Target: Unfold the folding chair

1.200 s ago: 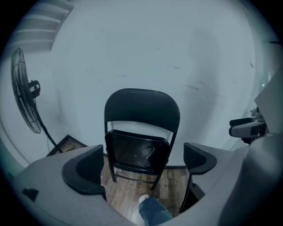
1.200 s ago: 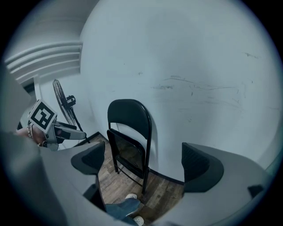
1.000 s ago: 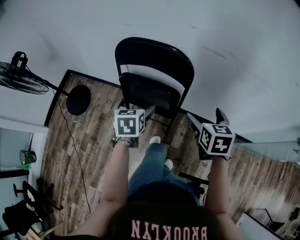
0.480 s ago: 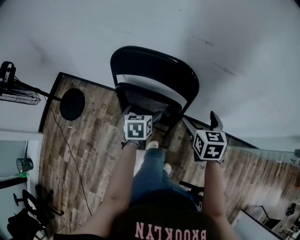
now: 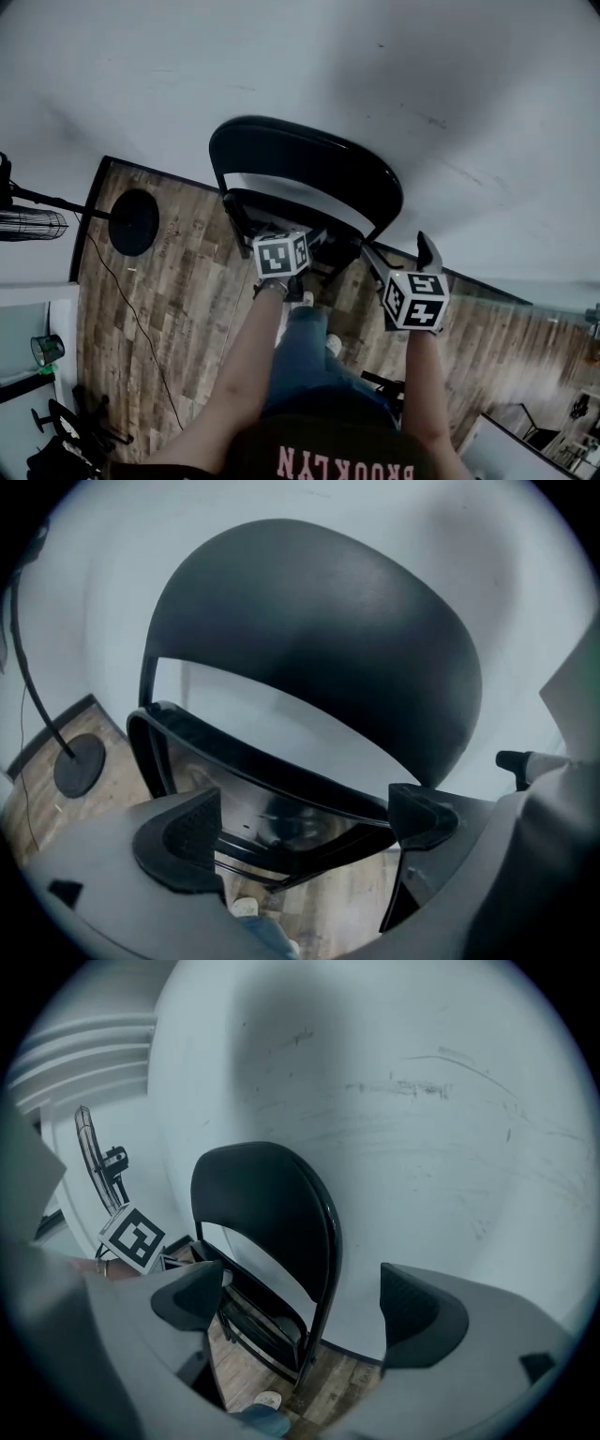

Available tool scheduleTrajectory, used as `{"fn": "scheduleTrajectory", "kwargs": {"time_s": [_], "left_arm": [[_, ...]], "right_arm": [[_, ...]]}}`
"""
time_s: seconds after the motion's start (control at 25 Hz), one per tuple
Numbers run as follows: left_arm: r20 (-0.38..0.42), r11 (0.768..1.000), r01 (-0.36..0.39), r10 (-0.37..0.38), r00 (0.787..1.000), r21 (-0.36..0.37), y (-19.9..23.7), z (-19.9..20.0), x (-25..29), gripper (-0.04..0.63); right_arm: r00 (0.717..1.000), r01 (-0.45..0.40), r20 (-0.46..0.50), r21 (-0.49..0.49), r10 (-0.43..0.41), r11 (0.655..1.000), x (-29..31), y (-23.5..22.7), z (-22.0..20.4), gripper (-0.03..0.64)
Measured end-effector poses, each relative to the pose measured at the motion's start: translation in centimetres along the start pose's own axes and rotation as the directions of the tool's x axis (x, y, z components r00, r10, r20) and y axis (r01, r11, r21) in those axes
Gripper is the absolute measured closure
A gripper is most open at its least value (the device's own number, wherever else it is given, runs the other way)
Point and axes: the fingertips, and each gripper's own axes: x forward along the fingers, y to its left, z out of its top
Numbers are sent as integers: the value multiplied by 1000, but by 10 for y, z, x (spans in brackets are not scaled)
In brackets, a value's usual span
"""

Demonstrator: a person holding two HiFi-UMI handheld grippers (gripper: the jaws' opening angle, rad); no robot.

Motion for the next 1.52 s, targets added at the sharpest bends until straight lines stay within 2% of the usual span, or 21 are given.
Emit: {"fn": "scheduleTrajectory", "kwargs": {"time_s": [0.16, 0.32, 0.4, 0.48, 0.56, 0.72, 0.84, 0.92, 1.16, 1.32, 1.52], "left_arm": [[-3, 992, 26, -26, 1000, -121, 4, 5, 20, 89], [17, 970, 37, -34, 999, -241, 6, 10, 34, 209], [25, 959, 47, -42, 999, -279, 5, 10, 39, 230], [33, 945, 43, -35, 999, -325, 6, 10, 43, 281], [46, 922, 38, -22, 999, -386, 11, 10, 45, 347], [84, 865, 91, -56, 995, -494, 13, 11, 45, 404], [121, 794, 112, -50, 991, -598, 13, 10, 43, 450], [128, 769, 108, -34, 991, -630, 13, 9, 43, 459], [104, 764, 107, -52, 993, -636, 11, 8, 46, 459], [109, 761, 111, -53, 993, -639, 12, 8, 45, 459], [121, 773, 122, -59, 991, -623, 10, 7, 44, 459]], "right_arm": [[999, 39, -27, 1, -39, 999, 4, -6, 0, 92], [997, 74, -32, 13, -74, 997, 3, -12, 2, 92], [996, 86, -31, 16, -86, 996, 5, -16, 3, 92], [995, 92, -32, 13, -92, 996, 8, -18, 5, 92], [995, 91, -34, -2, -91, 996, 12, -17, 7, 94], [995, 100, -17, -50, -101, 994, 17, -19, 20, 127], [993, 120, 26, -86, -118, 989, 16, -23, 38, 225], [992, 123, 41, -114, -119, 986, 19, -25, 48, 288], [997, 80, 36, -188, -75, 979, 36, -24, 66, 370], [1000, 11, 0, -290, -12, 957, 42, -15, 70, 391], [993, -107, -81, -366, 83, 924, 50, -9, 72, 393]]}}
